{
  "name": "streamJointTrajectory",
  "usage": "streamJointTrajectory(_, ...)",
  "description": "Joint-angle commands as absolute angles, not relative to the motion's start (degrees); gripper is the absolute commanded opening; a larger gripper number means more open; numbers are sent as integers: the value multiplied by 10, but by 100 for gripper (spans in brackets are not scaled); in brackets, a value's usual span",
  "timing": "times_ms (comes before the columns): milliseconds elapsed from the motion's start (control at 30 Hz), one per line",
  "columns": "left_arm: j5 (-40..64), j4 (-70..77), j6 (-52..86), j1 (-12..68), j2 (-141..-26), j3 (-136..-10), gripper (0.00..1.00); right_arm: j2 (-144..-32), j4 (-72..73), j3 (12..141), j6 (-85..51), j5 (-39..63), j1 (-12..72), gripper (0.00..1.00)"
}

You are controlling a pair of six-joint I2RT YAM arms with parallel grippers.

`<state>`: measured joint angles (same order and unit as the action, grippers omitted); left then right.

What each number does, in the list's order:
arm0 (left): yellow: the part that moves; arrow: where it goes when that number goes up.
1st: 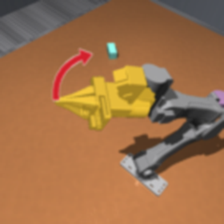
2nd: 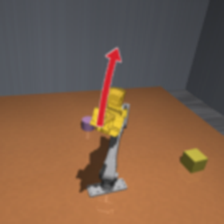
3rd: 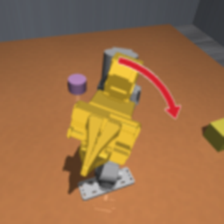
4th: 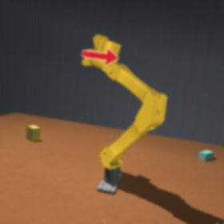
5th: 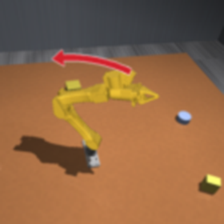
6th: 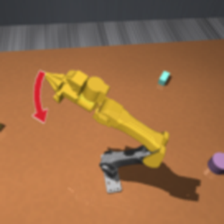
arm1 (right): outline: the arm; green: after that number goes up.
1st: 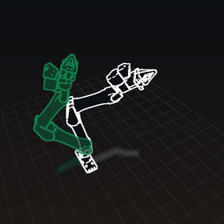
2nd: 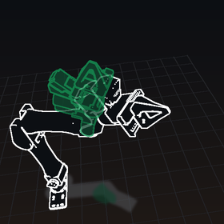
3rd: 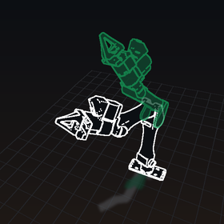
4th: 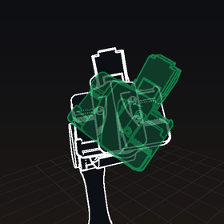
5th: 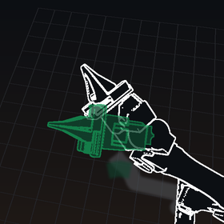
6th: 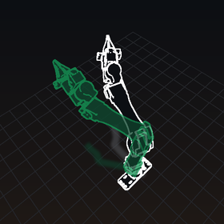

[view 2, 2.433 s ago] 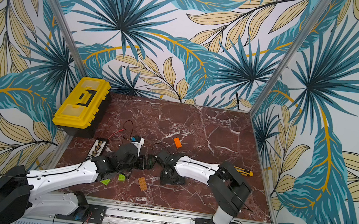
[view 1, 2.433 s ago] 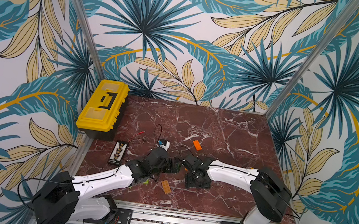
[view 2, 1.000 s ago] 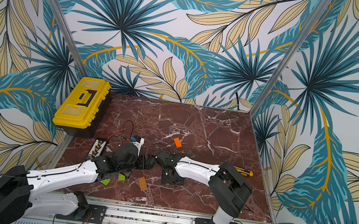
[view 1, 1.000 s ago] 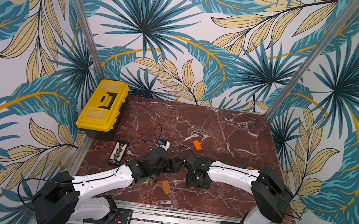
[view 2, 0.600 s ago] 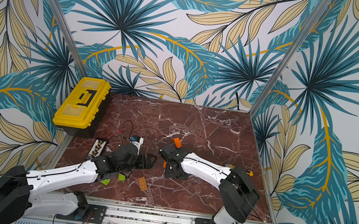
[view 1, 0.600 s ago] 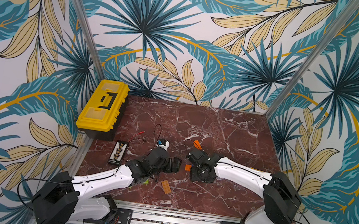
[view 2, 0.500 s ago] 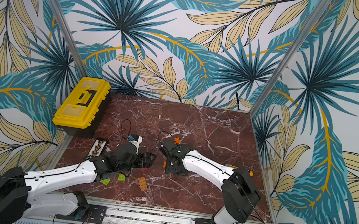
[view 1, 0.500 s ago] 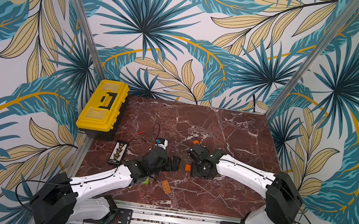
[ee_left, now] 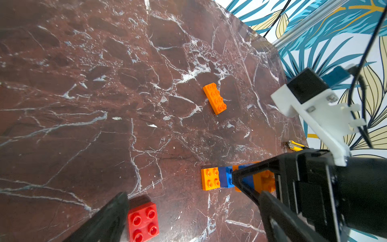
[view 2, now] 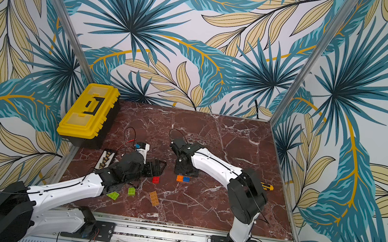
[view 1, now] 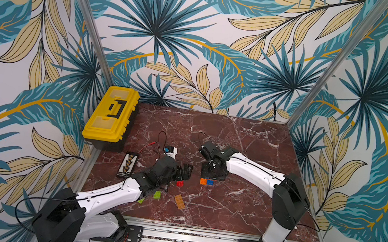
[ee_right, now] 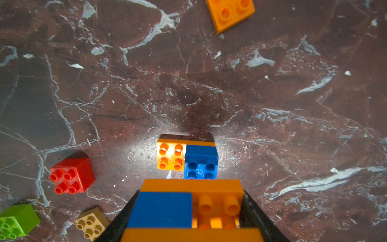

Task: Assemble the number 5 with lego
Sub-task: Pick up the lego brick from the center of the board, then assemble the lego brick with the lego brick.

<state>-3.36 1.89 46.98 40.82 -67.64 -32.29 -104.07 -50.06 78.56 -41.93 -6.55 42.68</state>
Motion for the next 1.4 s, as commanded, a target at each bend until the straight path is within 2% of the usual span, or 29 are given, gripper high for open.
streamJointTrajectory(0,-18,41,484,401,-679,-324,100,-1052,-529,803,-419,-56,427,62)
streamJointTrajectory(433,14,42,494,396,-709,-341,100,-1081,-523,813,-435,-54,436,62)
streamJointTrajectory(1367,-8,22,499,395,-701,-339,100,-1104,-523,812,-448,-75,440,62)
